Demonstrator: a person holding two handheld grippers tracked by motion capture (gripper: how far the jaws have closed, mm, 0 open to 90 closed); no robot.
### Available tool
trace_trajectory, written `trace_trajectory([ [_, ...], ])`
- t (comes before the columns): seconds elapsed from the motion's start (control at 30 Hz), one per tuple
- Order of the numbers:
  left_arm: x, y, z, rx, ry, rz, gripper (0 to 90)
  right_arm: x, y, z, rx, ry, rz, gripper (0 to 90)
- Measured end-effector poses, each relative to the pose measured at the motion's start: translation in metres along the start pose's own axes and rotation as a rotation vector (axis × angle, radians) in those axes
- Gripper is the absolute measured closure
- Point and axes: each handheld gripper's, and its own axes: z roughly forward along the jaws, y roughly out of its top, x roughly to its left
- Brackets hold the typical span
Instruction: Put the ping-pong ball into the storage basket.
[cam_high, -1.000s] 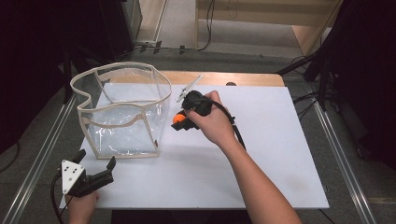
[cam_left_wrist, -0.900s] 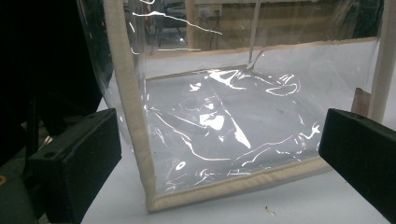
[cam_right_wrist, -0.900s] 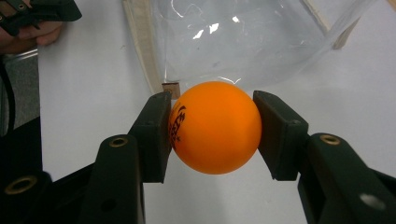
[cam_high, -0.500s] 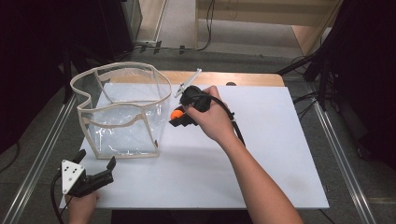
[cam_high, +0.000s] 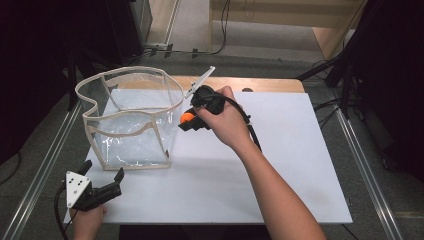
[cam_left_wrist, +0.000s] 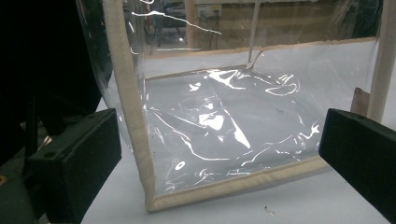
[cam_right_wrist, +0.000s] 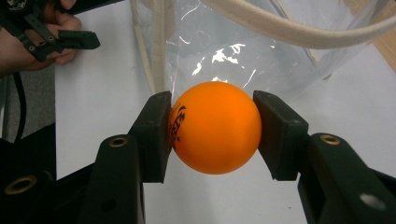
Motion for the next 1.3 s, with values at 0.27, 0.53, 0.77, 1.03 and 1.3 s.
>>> trace_trajectory([
  [0.27, 0.000, 0.000, 0.000, -0.002, 0.000, -0.002, 0.0, 0.000, 0.006, -0.006, -0.007, -0.001, -0.002, 47.4],
  [0.53, 0.000, 0.000, 0.000, -0.002, 0.000, -0.003, 0.0, 0.000, 0.010, -0.009, -0.009, -0.004, -0.015, 47.4],
  [0.77, 0.000, 0.000, 0.000, -0.001, 0.001, -0.006, 0.0, 0.000, 0.019, -0.013, -0.014, 0.004, -0.014, 47.5],
  [1.03, 0.000, 0.000, 0.000, -0.002, 0.001, -0.006, 0.0, -0.001, 0.026, -0.017, -0.021, 0.006, -0.017, 47.5],
  [1.3, 0.000, 0.000, 0.000, -0.001, 0.000, -0.003, 0.0, -0.004, 0.032, -0.021, -0.024, 0.004, -0.023, 47.5],
])
